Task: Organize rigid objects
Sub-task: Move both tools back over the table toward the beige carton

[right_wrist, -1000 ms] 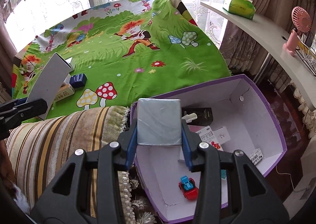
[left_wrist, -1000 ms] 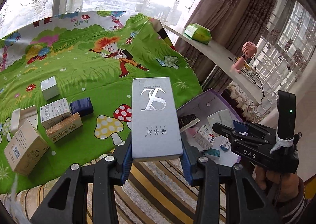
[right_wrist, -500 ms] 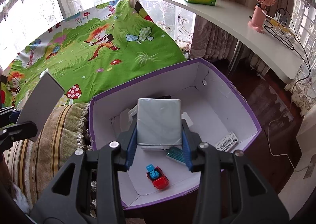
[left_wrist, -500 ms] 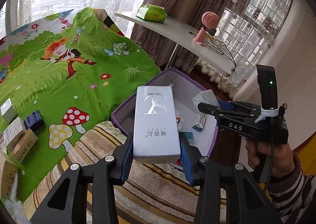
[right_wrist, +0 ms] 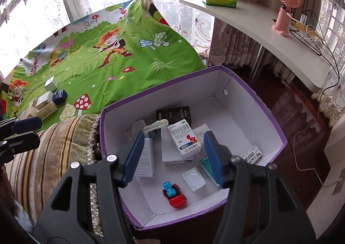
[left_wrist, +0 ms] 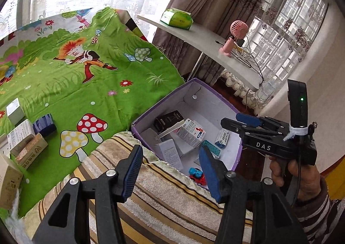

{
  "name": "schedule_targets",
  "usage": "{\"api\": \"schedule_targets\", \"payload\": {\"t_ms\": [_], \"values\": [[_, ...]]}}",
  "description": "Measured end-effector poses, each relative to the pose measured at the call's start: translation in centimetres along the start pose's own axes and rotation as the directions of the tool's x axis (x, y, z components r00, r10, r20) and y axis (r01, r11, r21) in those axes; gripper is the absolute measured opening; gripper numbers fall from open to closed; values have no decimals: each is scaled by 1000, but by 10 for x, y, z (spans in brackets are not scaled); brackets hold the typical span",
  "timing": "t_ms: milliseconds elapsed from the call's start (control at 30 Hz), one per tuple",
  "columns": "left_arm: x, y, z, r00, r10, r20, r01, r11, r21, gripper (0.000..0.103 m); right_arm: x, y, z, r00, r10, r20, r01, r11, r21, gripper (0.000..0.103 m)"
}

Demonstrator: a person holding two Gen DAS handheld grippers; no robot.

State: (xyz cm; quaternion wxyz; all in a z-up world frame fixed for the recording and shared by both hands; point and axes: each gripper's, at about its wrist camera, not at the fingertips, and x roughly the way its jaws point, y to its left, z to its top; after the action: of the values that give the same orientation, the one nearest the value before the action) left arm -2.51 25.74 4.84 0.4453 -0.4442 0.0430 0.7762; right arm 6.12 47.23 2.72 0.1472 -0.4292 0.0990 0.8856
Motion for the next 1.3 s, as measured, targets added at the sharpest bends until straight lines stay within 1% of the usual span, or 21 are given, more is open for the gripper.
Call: {"api": "schedule_targets", "payload": {"t_ms": [167,267,367,433,500,633,733,800,867,933,1033,1100,1200,1300], "values": [[-8,7,-2,999,30,22,-29,999,-18,55,0,6,0,1000,19,-1,-19,1000,-13,61],[-15,18,-5,998,43,37,-40,997,-60,55,-1,10,-1,999,42,-5,-42,999,-15,62],[-26,35,-10,995,74,60,-67,990,-124,55,0,15,-1,998,57,-10,-58,998,-20,66],[-36,49,-14,991,110,81,-94,979,-180,57,0,18,-2,998,67,-14,-67,997,-26,67],[-47,65,-18,982,152,108,-122,962,-245,62,2,23,-2,997,75,-19,-76,997,-34,68],[-66,94,-25,965,222,137,-162,922,-351,62,3,32,-2,995,94,-29,-96,994,-50,69],[-80,113,-31,946,287,150,-203,886,-418,66,5,39,-2,994,105,-34,-107,992,-66,74],[-90,127,-36,931,330,158,-223,854,-469,71,6,44,-3,993,112,-39,-115,991,-73,78],[-100,141,-40,914,375,154,-249,819,-517,76,8,48,-3,991,122,-49,-126,989,-77,79],[-108,154,-45,904,402,146,-260,788,-558,78,9,53,-3,990,131,-54,-135,987,-82,80],[-117,176,-54,898,423,121,-260,733,-628,79,10,61,-2,989,137,-55,-142,985,-96,81],[-121,190,-62,893,440,89,-268,682,-680,82,11,67,-1,988,143,-58,-149,983,-106,81],[-122,209,-71,892,449,46,-269,611,-745,85,13,79,1,985,162,-65,-169,978,-120,82],[-117,223,-76,898,441,7,-271,563,-781,89,14,93,3,982,178,-70,-186,972,-140,86]]}}
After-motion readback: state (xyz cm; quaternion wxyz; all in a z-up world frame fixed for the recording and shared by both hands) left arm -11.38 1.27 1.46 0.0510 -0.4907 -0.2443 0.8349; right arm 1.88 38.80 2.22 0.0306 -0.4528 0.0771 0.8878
